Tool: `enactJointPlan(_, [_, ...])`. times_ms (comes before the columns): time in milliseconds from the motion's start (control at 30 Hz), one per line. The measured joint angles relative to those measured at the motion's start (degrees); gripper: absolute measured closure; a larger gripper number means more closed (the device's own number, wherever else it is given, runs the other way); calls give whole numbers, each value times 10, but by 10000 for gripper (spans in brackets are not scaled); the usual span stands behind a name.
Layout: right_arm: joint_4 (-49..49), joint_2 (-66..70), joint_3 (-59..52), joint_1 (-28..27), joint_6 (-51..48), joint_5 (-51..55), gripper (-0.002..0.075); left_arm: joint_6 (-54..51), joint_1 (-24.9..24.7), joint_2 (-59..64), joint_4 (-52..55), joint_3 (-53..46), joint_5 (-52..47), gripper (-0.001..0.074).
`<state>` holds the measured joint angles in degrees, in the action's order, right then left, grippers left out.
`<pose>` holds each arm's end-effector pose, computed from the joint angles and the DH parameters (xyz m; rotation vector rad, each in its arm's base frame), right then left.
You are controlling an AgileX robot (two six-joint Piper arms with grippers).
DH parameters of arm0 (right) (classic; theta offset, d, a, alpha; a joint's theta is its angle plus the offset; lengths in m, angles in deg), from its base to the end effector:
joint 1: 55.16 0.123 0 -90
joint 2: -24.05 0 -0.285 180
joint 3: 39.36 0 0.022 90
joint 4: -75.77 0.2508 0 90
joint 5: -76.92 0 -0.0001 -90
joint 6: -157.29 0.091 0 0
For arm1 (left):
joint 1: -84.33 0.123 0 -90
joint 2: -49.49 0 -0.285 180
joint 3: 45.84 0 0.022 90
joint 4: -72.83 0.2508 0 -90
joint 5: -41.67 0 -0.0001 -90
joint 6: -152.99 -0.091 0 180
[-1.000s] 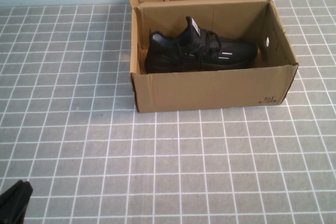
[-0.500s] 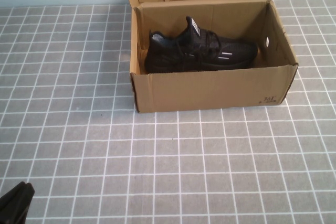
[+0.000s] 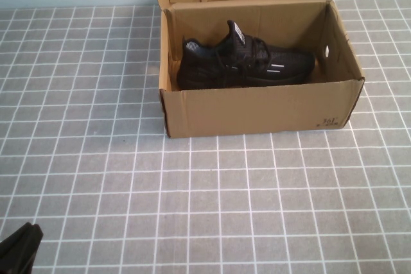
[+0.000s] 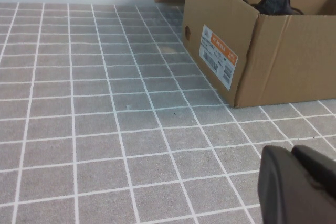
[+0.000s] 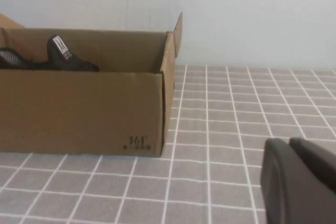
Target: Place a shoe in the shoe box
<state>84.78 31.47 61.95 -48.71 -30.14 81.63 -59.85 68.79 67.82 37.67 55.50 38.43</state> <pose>0.0566 0.0076 0.1975 -0.0778 1.5834 0.1193 0.0673 -0.0219 0.1886 0.2254 1.7312 -0.2564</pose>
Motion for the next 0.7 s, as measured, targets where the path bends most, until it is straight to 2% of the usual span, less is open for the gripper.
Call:
enactJointPlan(300, [-1,-1,0,-1,-3,142,742,0,0,0,0,0,0,736])
enactJointPlan(700, [19,-1,0,-1,-4,150,742,0,0,0,0,0,0,736])
